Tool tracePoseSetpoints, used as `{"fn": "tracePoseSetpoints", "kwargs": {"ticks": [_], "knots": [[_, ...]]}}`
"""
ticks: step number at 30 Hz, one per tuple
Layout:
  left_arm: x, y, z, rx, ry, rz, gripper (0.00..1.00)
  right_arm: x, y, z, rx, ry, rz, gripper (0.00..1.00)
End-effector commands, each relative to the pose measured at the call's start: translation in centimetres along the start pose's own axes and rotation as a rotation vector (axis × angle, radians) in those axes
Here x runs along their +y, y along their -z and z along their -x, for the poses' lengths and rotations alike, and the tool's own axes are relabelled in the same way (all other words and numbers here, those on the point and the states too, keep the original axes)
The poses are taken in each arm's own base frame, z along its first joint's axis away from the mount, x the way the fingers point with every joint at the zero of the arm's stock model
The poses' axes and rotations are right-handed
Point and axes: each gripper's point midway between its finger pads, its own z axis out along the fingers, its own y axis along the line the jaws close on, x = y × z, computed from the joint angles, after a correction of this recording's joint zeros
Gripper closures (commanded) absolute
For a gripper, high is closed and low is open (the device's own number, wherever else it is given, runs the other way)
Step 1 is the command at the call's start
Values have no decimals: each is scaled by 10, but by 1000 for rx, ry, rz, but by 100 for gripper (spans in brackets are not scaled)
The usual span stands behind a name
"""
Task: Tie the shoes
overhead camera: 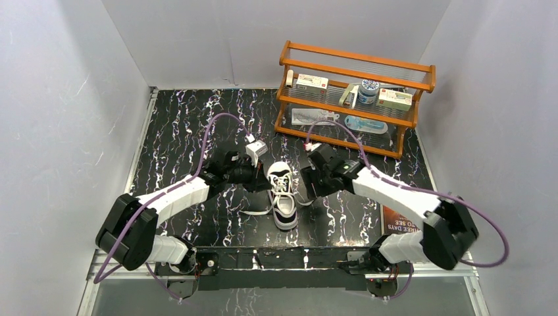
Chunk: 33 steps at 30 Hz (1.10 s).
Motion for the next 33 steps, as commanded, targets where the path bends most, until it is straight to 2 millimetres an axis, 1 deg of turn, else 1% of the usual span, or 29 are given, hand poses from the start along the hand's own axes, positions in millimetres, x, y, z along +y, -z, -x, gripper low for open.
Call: {"fn": "tracePoseSetpoints", "kwargs": {"ticks": [1,2,4,6,8,10,13,15,20,24,30,33], "knots": [[-13,12,25,-41,-85,-15,100,61,62,65,-396,603,415,27],[-14,13,27,-43,-92,-15,100,68,70,72,-462,675,471,28],[-13,14,29,-48,-95,-7,100,81,82,80,-559,779,608,36],[-14,15,29,-50,-91,-9,100,93,80,81,-581,862,736,42],[-16,14,29,-53,-80,-21,100,108,78,72,-574,974,865,48],[-17,14,28,-54,-66,-28,100,115,71,71,-559,1011,922,49],[-18,13,28,-53,-55,-30,100,113,54,78,-554,1004,921,55],[-18,12,29,-54,-51,-35,100,115,48,74,-543,1006,957,58],[-17,11,31,-49,-52,-35,100,118,40,65,-511,1010,1012,56],[-18,10,34,-51,-54,-35,100,119,35,58,-488,1007,1035,58],[-18,10,36,-55,-53,-38,100,117,25,50,-466,999,1043,62],[-18,10,34,-52,-51,-39,100,115,20,48,-455,986,1032,68]]}}
